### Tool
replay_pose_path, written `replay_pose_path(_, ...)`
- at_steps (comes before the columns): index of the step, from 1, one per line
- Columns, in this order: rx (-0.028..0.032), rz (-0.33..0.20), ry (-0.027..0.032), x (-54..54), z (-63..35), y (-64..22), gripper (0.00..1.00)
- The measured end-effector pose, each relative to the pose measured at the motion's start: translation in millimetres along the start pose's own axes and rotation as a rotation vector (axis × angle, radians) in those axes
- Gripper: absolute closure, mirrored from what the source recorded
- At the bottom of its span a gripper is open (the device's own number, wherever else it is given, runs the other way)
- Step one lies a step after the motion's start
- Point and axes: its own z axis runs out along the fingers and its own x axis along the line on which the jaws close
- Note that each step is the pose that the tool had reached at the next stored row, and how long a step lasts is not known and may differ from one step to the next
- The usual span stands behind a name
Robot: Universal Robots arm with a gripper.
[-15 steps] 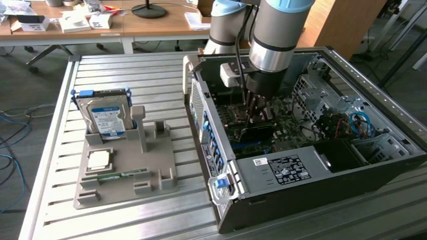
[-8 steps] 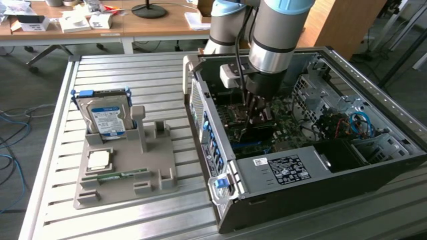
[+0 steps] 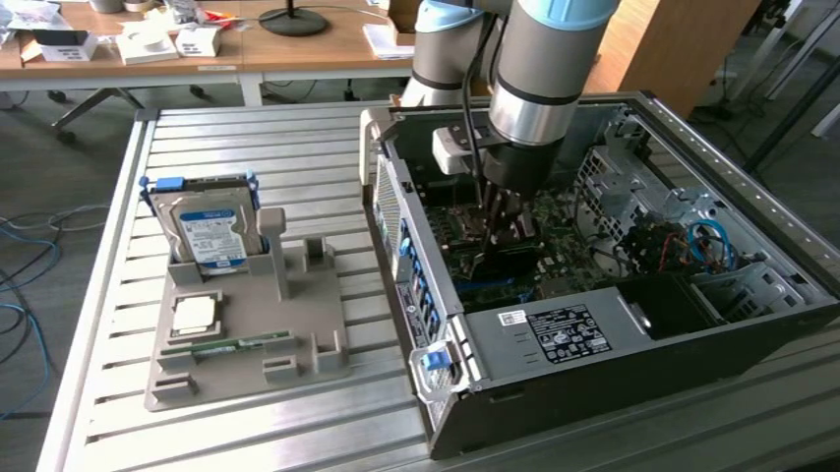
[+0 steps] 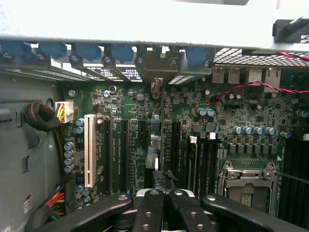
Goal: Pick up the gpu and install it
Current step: 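Press down on the gpu until it lock into place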
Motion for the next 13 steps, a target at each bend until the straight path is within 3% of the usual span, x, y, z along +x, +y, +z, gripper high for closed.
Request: replay_pose_path(13,0.0025,0.000,0.0000,0.0,1.8,2.9,0.89)
